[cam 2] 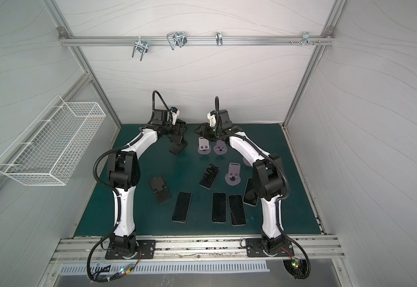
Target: Remove the phone from the phone stand
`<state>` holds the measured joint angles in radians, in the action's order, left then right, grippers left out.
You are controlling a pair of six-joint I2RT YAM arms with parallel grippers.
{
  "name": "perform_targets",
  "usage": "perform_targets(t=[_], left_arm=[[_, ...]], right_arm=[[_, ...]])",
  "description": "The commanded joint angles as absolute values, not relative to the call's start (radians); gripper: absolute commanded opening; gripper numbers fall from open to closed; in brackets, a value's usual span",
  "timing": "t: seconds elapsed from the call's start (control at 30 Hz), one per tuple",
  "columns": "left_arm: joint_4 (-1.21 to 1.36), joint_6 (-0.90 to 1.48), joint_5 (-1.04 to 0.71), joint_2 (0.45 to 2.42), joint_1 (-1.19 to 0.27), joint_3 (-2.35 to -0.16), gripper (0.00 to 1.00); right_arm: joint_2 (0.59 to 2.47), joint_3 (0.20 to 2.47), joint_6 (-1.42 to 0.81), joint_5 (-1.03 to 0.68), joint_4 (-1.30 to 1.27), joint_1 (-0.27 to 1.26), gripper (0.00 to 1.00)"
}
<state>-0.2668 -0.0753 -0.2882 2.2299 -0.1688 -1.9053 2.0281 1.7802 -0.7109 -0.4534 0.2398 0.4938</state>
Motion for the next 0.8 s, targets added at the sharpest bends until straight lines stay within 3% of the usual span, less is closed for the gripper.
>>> perform_targets(t=[0.0, 0.27, 0.77], left_arm=[[-0.213, -0.082, -0.309, 2.259, -0.158, -1.962, 0.87], [-0.211, -0.086, -0.330, 2.265, -0.149, -1.969, 0.82], [-0.195, -0.068, -0.363, 2.280, -0.137, -1.963, 0.81]], right_arm=[[2.012, 1.780, -0.721, -0.459, 0.227, 0.488, 0.54], [2.014, 1.781, -0.723, -0.459, 0.227, 0.488, 0.54], [2.017, 1.788, -0.713, -0.445, 0.235, 0.497, 0.53]])
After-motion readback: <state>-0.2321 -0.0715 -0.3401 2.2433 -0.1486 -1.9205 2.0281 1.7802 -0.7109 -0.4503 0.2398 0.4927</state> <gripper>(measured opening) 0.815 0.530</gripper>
